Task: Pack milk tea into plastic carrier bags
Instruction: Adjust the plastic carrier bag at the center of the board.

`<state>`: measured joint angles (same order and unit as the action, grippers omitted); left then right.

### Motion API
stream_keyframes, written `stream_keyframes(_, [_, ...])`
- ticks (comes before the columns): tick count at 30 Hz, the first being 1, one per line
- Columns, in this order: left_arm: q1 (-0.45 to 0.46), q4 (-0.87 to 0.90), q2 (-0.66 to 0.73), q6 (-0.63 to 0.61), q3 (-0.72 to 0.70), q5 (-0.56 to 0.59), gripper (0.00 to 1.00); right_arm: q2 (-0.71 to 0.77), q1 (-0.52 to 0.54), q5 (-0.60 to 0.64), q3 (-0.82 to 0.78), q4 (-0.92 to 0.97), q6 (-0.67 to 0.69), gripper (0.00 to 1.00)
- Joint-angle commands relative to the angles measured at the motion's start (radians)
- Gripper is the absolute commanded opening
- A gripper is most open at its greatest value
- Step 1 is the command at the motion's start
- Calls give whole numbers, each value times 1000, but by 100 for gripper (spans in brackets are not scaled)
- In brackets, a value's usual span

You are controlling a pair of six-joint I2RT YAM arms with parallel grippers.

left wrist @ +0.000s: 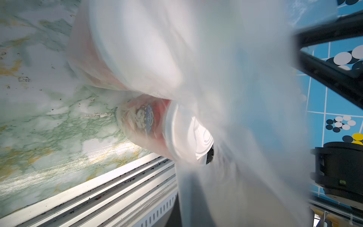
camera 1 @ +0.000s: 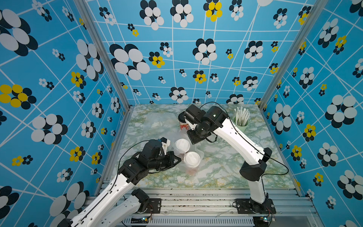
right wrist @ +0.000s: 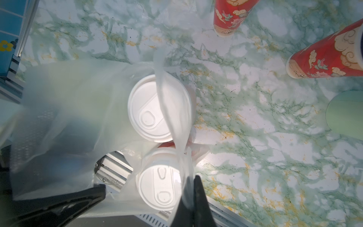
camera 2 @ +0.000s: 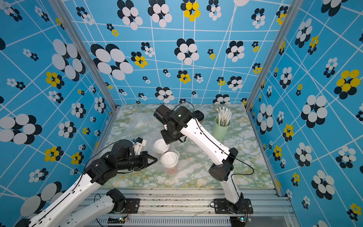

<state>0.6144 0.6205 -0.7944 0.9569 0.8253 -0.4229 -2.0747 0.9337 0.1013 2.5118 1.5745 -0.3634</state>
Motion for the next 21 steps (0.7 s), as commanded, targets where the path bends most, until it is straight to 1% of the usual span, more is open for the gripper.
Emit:
stream_keyframes(1, [-10, 3, 17, -19, -8, -11, 0, -40, 5, 3, 61, 150, 30, 0])
stream_keyframes(3, [-12, 19, 17, -26, -1, 1, 0, -45, 6, 12, 60, 153, 28, 0])
stream_keyframes(4, [-12, 29, 18, -29, 5, 9, 4, -48, 5, 14, 61, 154, 28, 2])
stream_keyframes(5, [-13, 38, 18, -35, 14, 16, 6, -48, 5, 17, 61, 155, 25, 12])
stream_keyframes(6, [-15, 49, 17, -43, 26, 22, 10, -46, 5, 20, 61, 155, 22, 18])
stream_keyframes(9, [-26, 91, 17, -68, 67, 50, 24, -32, 4, 35, 61, 150, 15, 29])
stream_keyframes(12, [-46, 134, 12, -95, 114, 72, 40, -2, 0, 44, 60, 135, 10, 36])
stream_keyframes(13, [-55, 143, 12, -104, 126, 75, 42, 11, -2, 46, 61, 131, 10, 39])
stream_keyframes(14, [-65, 151, 10, -112, 139, 75, 49, 25, -8, 49, 60, 125, 6, 40])
stream_keyframes(15, [-78, 154, 5, -120, 149, 73, 52, 40, -14, 54, 59, 119, 7, 42])
stream_keyframes(18, [-114, 147, -22, -149, 171, 50, 58, 93, -44, 62, 50, 100, 7, 45])
stream_keyframes(21, [-146, 148, -67, -179, 196, 42, 59, 166, -104, 70, -30, 44, 17, 47])
